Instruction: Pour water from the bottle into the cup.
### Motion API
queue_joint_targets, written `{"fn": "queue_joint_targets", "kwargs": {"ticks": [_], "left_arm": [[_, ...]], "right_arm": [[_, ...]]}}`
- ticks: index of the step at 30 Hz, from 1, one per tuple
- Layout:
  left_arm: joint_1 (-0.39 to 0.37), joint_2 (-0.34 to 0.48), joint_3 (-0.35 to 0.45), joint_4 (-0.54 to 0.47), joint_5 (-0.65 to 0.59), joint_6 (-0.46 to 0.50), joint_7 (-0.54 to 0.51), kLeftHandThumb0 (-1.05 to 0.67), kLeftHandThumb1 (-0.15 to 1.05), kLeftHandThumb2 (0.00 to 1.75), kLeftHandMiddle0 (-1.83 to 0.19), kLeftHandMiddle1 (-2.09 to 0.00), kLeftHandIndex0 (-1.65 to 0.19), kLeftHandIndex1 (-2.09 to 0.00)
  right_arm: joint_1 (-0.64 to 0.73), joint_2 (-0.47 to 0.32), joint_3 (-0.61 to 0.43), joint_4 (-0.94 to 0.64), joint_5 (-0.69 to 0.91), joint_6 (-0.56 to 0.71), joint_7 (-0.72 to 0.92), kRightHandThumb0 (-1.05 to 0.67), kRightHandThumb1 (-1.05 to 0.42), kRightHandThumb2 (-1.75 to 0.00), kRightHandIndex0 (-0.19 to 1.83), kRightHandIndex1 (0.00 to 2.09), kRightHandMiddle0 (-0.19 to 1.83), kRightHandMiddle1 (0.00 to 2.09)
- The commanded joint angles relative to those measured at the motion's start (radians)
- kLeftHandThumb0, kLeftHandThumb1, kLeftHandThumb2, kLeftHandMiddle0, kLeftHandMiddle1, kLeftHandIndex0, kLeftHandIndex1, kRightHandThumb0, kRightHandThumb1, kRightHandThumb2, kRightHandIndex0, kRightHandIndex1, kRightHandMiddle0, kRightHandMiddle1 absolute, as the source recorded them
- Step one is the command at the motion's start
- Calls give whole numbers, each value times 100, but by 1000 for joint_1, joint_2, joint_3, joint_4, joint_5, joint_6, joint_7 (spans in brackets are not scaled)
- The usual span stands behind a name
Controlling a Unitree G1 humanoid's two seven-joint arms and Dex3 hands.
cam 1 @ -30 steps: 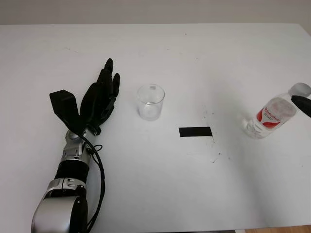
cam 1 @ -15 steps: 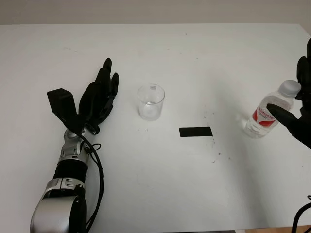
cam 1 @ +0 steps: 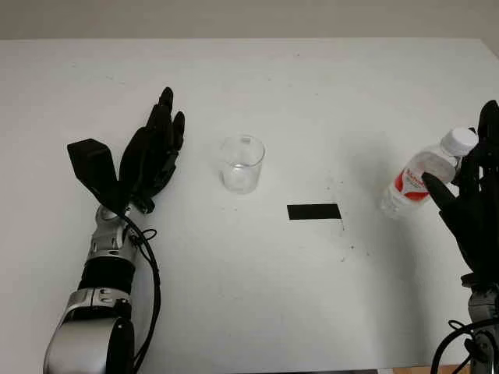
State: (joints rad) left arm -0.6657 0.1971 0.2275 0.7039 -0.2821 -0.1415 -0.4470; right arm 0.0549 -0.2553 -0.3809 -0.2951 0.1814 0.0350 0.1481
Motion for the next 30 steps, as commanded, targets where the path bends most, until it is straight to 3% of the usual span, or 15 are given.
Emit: {"fn": "queue_joint_targets", "kwargs": {"ticks": [1, 17, 30], "left_arm": [[15, 16, 2, -20, 2, -1, -1, -85, 105, 74, 19, 0, 19, 0], [8, 27, 4, -14, -5, 13, -23, -85, 105, 75, 19, 0, 19, 0], [33, 11, -7, -49, 5, 10, 13, -84, 105, 74, 19, 0, 19, 0]], "right_arm": [[6, 5, -4, 16, 2, -20, -7, -100, -101, -6, -19, 0, -19, 0], [-24, -15, 41, 96, -12, -9, -5, -100, -101, -5, -19, 0, -19, 0], [-147, -58, 78, 212, 3, 15, 69, -99, -95, -4, -19, 0, -19, 0]]}}
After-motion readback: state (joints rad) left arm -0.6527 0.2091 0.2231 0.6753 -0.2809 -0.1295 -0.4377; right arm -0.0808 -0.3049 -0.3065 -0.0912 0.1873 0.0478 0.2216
